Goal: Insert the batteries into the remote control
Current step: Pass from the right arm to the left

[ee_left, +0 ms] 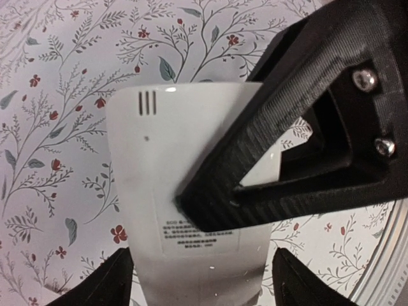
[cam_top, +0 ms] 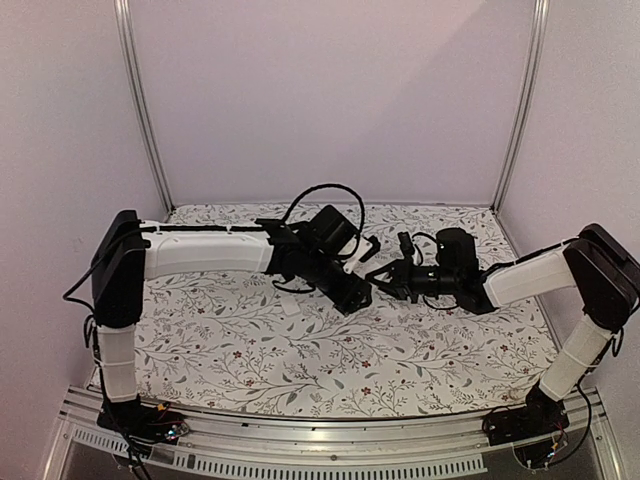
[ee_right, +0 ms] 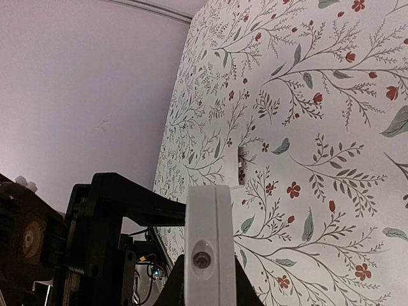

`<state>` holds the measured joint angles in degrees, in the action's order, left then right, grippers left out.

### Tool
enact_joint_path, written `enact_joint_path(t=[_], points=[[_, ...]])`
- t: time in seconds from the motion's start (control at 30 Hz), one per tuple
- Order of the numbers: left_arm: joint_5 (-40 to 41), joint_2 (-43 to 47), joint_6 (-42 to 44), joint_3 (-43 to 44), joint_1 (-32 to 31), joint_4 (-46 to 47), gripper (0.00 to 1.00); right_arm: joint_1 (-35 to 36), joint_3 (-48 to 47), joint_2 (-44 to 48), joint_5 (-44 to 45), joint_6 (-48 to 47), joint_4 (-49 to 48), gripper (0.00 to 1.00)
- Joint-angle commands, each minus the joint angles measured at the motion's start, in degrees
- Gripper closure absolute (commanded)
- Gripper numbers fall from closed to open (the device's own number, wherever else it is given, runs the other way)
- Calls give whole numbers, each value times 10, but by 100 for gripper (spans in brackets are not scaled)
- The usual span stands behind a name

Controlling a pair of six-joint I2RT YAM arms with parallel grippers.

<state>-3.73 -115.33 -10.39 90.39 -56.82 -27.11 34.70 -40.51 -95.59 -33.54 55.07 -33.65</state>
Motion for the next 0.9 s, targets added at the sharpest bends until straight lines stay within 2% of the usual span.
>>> enact_joint_path(t=[0.0,0.13,0.27,0.3,0.4,0.47,0.53,0.7,0.87], points=[[9,-18,3,25,-8,-25,24,3,9,-9,1,8,-32,96],[5,-21,11,31,-9,-28,38,4,12,-12,0,9,-34,95],[-2,-26,28,33,-8,-34,57,4,15,-14,0,8,-34,90],[-2,-27,34,35,-8,-39,60,4,16,-14,0,7,-34,84],[-15,-31,55,36,-4,-54,67,-7,27,-10,1,6,-30,54],[-24,-34,80,38,-1,-73,69,-20,39,-6,0,6,-25,42],[-40,-43,124,46,4,-103,70,-35,57,6,1,3,-17,37],[-50,-91,214,91,6,-198,69,-59,84,46,10,-27,41,35],[-38,-146,268,151,5,-270,67,-79,103,76,11,-51,69,33]])
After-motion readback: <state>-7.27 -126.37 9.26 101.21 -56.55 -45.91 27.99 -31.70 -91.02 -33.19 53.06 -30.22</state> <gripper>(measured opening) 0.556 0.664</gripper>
